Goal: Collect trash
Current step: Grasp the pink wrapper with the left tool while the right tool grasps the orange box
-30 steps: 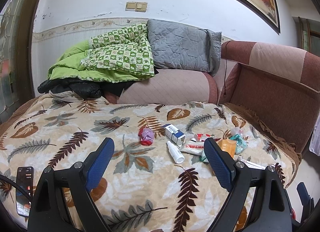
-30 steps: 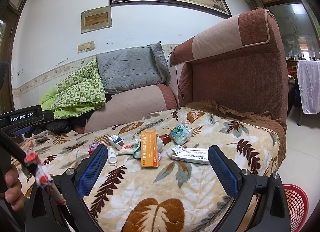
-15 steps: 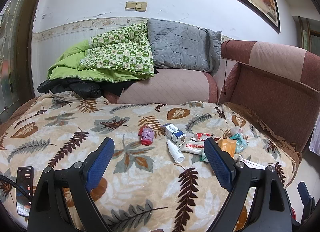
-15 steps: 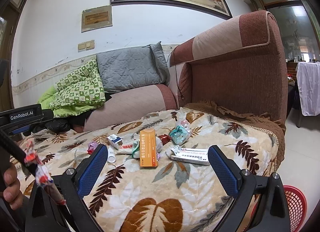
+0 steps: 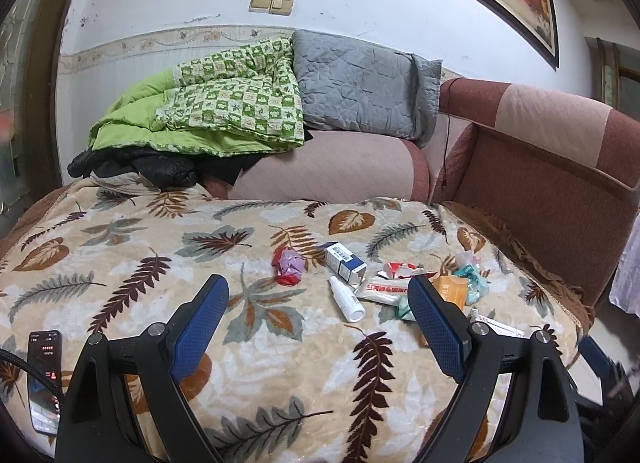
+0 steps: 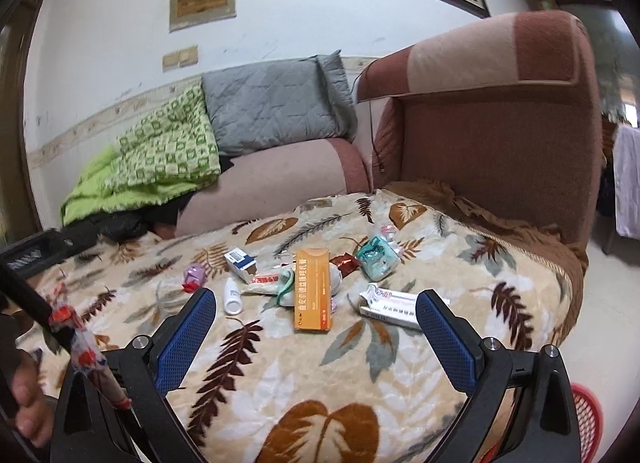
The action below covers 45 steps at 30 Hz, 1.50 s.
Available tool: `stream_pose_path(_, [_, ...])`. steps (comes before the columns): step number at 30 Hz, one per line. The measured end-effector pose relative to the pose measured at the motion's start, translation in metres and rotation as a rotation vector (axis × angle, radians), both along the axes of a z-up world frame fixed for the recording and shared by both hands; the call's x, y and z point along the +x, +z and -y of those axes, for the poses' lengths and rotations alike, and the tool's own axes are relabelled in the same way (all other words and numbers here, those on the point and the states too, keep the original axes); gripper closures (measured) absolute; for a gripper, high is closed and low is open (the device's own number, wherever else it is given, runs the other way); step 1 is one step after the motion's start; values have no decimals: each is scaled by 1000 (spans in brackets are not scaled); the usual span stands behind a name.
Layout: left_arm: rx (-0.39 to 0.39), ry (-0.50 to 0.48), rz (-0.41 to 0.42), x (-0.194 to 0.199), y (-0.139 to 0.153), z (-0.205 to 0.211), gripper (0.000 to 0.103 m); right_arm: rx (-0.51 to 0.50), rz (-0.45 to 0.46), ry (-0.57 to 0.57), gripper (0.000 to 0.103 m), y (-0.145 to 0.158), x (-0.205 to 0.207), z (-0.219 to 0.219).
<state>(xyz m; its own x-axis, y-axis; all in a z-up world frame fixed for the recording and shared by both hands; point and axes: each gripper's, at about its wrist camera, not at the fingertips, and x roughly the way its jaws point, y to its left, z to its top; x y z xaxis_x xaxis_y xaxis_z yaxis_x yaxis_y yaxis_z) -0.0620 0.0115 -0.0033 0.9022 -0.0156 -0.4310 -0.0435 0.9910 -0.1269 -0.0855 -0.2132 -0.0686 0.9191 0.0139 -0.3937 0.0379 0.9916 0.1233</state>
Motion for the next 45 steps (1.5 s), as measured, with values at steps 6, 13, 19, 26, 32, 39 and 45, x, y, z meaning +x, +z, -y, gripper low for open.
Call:
stream_pose_path(6, [-12,-20,-108,31,-7,-14,13,22,-54,68,5,-14,46,4])
stream_pose_path(13, [-99,-75,-328,100,-26,-35,13,94,-95,92,14,-32,98,16])
stream_pose_path(19, [-30,-88,-501,189,-47,-30,13,117,-163,94,18,-55,147,19])
stream_pose_path(26, [-106,-26,-560,266,-95,-51,24,94,-222,29,30,-78,182,20])
stream_pose_path(32, [-179,-1,-597,289,-125,-65,30,88,-222,32,68,-93,186,12])
stream_pose_path(39, [-128,-27,-653,297,-142,-50,76,134,-164,94,76,-87,176,13])
stream_pose_path(45, [-169,-30,-559,273,-106,-54,81,210,-118,142,77,-79,161,19])
